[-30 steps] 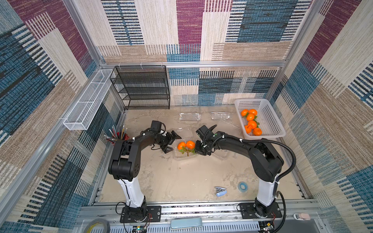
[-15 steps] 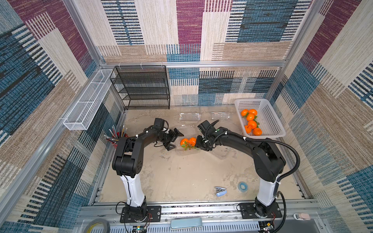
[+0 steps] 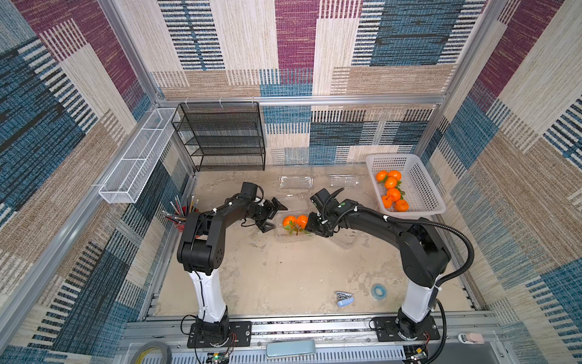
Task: Take oranges out of containers
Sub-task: Move the packing box to the center of the board.
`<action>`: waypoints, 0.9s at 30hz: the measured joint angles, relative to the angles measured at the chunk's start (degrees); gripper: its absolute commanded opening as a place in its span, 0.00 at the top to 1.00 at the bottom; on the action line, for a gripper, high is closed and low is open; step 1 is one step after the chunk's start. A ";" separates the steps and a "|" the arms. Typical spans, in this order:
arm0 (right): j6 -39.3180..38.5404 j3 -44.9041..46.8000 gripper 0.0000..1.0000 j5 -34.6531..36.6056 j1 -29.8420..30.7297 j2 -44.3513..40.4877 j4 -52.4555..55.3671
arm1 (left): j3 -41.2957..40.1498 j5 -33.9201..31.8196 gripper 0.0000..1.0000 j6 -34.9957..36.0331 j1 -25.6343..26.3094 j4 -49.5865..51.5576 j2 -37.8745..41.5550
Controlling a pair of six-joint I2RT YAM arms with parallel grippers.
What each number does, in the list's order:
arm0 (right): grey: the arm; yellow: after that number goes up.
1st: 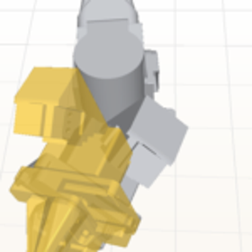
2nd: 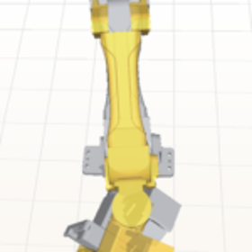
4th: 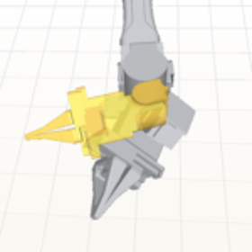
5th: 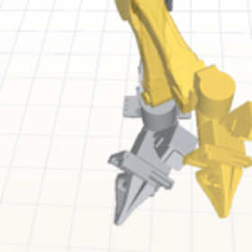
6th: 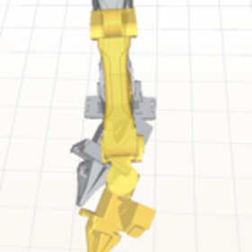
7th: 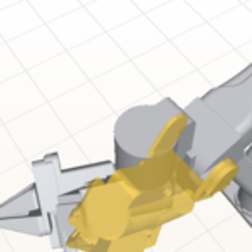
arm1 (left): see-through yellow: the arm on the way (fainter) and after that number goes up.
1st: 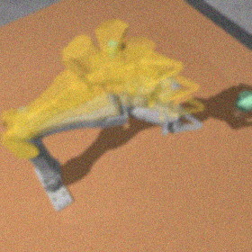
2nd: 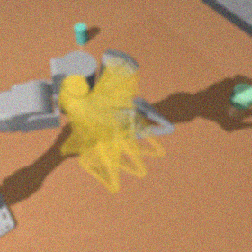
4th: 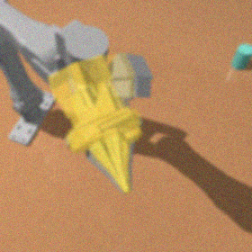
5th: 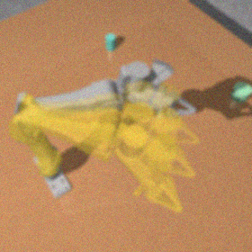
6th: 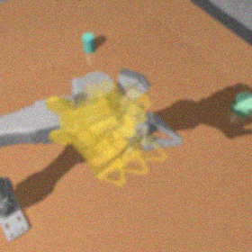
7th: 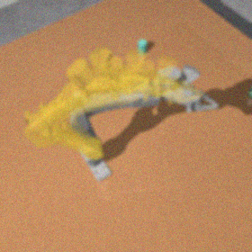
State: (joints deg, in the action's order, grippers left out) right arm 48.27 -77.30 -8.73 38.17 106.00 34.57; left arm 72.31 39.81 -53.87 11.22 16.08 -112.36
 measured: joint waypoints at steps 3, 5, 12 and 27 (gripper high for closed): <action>-0.39 -0.44 0.44 -0.11 0.00 0.00 0.07 | 0.74 0.00 0.01 -0.17 0.31 -0.02 -0.48; -0.61 -0.83 0.42 -0.09 0.00 -0.02 0.35 | 1.27 0.00 0.01 -0.39 0.61 -0.09 -0.96; -1.46 -2.51 0.32 0.00 -0.44 -0.04 1.36 | 2.14 0.61 0.01 -1.29 0.94 -0.20 -1.75; -3.50 -3.69 0.04 1.07 -2.99 -2.84 4.13 | 7.02 0.90 0.01 -0.50 1.01 2.14 -3.85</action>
State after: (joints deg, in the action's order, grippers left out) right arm 44.77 -80.99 -7.66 35.18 103.15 38.70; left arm 79.33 40.71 -54.37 12.23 18.22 -116.20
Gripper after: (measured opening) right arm 0.941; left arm 0.989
